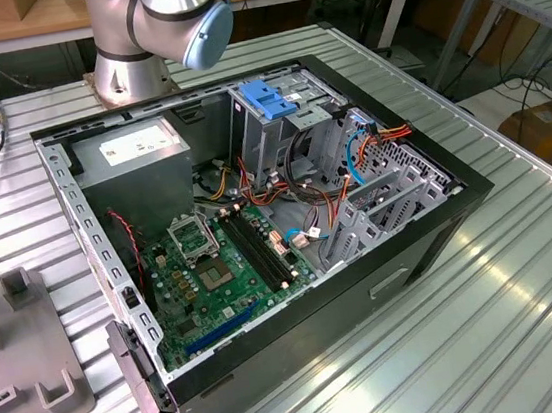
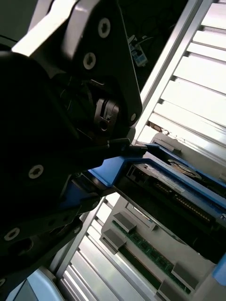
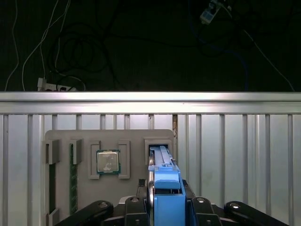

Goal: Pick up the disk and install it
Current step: 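Pick up the disk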

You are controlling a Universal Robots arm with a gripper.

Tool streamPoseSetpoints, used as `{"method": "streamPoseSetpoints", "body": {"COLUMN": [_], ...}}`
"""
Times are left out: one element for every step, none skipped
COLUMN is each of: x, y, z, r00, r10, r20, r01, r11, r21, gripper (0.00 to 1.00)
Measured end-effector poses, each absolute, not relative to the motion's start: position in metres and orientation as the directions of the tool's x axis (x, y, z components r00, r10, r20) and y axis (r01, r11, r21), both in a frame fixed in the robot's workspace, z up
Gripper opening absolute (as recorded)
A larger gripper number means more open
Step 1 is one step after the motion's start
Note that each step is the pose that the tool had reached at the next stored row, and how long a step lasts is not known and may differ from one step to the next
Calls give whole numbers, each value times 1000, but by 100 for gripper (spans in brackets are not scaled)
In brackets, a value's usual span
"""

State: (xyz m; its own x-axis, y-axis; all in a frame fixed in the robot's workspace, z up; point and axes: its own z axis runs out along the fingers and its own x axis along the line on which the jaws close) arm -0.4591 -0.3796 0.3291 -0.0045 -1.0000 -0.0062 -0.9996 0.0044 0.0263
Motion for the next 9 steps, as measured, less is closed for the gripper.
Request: {"method": "streamPoseSetpoints", "body": {"x": [-459, -459, -459, -459, -459, -459, -459, -459, -459], "y": [-380, -380, -380, -380, -380, -380, -380, -380, -380], "z": [329, 329, 329, 330, 332, 335, 336, 337, 338], "r00": [-5, -4, -5, -5, -4, -5, -4, -5, -5], "r10": [-1000, -1000, -1000, -1000, -1000, -1000, -1000, -1000, -1000], "r20": [-6, -6, -6, -6, -6, -6, -6, -6, -6], "r01": [-1000, -1000, -1000, -1000, -1000, -1000, -1000, -1000, -1000], "r11": [4, 4, 4, 4, 4, 4, 4, 4, 4], "r21": [26, 26, 26, 27, 27, 26, 26, 26, 26], "gripper": [37, 37, 37, 37, 37, 37, 37, 37, 37]}}
